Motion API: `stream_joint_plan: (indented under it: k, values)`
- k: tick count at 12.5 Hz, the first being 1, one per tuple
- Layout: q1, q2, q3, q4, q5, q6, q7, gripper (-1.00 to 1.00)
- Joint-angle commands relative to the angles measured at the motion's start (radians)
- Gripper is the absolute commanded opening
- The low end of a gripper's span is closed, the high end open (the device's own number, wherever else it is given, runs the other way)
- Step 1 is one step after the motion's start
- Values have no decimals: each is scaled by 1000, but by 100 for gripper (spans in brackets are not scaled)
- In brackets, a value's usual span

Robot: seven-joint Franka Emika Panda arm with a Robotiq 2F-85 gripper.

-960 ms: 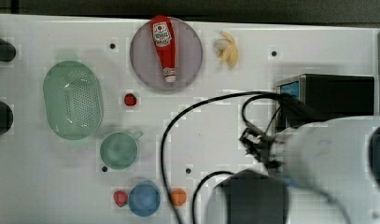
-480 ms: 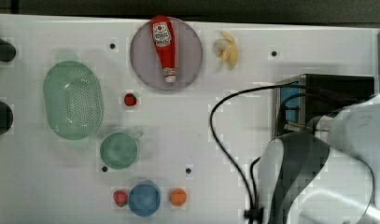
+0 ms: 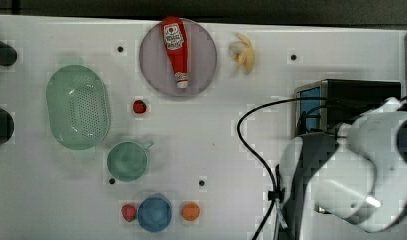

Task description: Flap open oven.

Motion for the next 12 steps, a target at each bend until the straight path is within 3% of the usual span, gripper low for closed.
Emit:
stream_joint_plan:
  k: [1, 8, 12]
  values:
    - [8, 31, -13, -74, 3, 110, -71, -65]
    - [18, 111, 4, -144, -1, 276, -64, -65]
    - [66, 134, 25, -151, -139, 276, 70, -65]
